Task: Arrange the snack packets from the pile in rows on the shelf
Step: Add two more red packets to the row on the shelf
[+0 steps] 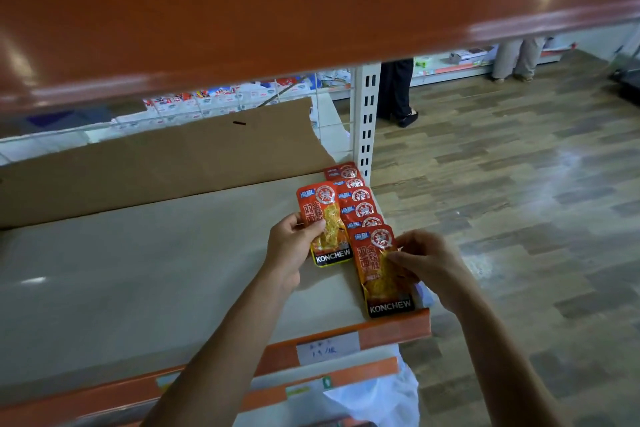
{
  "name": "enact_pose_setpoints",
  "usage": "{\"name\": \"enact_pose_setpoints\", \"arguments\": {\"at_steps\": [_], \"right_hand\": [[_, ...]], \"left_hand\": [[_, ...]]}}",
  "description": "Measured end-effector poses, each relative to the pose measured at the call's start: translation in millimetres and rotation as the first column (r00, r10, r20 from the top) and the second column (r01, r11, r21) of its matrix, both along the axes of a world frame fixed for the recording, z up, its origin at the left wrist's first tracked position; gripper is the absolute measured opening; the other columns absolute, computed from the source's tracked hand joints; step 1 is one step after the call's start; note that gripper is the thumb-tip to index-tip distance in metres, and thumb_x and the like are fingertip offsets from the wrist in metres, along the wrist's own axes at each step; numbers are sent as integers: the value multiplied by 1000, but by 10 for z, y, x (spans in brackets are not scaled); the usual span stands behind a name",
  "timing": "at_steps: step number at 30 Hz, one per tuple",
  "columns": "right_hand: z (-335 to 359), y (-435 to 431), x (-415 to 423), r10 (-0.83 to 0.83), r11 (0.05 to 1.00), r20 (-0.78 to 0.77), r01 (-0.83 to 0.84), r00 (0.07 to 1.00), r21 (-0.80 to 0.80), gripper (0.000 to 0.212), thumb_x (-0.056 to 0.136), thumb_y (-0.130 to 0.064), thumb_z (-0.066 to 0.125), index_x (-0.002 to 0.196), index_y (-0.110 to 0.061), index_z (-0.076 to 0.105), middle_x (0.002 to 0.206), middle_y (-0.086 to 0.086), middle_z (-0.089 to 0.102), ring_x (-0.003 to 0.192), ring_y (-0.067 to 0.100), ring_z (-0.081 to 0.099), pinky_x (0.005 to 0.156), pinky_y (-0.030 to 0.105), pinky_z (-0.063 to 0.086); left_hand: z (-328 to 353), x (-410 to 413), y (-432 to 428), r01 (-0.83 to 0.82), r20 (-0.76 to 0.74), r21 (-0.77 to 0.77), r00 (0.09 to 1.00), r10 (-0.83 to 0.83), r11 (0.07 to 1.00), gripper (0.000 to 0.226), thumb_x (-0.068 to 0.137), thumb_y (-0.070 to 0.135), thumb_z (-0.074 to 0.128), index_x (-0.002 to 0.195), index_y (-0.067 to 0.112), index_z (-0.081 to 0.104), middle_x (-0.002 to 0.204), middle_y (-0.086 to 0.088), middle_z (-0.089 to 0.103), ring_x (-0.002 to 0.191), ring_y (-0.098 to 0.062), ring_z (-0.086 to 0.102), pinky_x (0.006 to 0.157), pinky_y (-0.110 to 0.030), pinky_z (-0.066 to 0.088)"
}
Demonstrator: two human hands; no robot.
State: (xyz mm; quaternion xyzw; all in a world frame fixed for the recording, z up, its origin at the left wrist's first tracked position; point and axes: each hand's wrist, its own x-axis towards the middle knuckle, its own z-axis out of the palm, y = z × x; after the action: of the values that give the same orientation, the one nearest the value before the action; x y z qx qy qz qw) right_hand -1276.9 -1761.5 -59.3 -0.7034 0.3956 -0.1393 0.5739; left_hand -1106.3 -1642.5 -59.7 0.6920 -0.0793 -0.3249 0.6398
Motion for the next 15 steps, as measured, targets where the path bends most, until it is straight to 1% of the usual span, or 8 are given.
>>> {"name": "enact_pose_setpoints", "arguments": {"at_steps": [2,4,6,8,9,11,13,15], "right_hand": [[-3,-15,-1,2,1000,-20,-3,1000,-27,12,86,-13,68,97,-11,62,80,4,67,67,10,62,50,16,44],[-10,-26,0,1,999,-36,-3,999,-51,15,85,-17,69,98,-13,62,81,4,67,69,11,63,50,17,44],[-23,-33,0,-3,998,-49,0,999,-68,16,85,-19,70,98,-15,62,82,4,67,72,14,65,52,21,46],[-32,-38,-1,-8,998,-46,5,999,-65,17,84,-20,70,99,-16,62,82,5,67,73,17,65,55,25,48],[-31,-35,-2,-7,998,-45,5,999,-62,17,84,-20,70,99,-17,61,83,5,67,74,17,66,55,26,48],[-31,-26,-6,-7,998,-46,4,999,-64,18,85,-21,70,99,-18,60,85,5,67,76,16,66,56,24,49],[-35,-22,-8,-9,998,-41,7,999,-68,19,85,-22,70,100,-18,59,86,5,67,76,15,65,55,23,48],[-37,-18,-10,-25,997,-31,22,999,-78,20,85,-21,69,102,-17,59,85,4,66,74,14,64,54,23,47]], "left_hand": [[-12,25,-9,-27,-2,-7,1000,27,1000,10,87,14,69,96,14,65,91,-4,73,78,-16,70,60,-26,52],[-24,65,-24,-60,8,-12,998,60,998,4,88,14,68,90,14,66,88,-3,73,77,-16,70,62,-28,54],[-34,119,-45,-92,42,-16,995,93,996,4,88,14,68,85,16,67,85,-2,72,79,-19,70,70,-34,57],[-39,174,-67,-118,89,-19,989,119,993,4,87,12,68,86,16,68,85,-3,72,80,-21,69,80,-38,56],[-41,196,-77,-131,112,-20,985,132,991,5,87,11,68,91,13,68,88,-4,71,81,-21,68,81,-37,55],[-58,240,-99,-148,168,-5,975,147,989,18,86,9,69,103,12,64,98,-7,71,81,-18,68,78,-33,54],[-82,258,-109,-149,246,39,960,134,988,35,85,12,70,116,17,57,103,-8,70,83,-17,68,71,-28,53],[-95,270,-109,-142,355,120,930,91,982,52,84,15,71,130,22,47,103,-4,69,86,-16,66,67,-24,48]]}}
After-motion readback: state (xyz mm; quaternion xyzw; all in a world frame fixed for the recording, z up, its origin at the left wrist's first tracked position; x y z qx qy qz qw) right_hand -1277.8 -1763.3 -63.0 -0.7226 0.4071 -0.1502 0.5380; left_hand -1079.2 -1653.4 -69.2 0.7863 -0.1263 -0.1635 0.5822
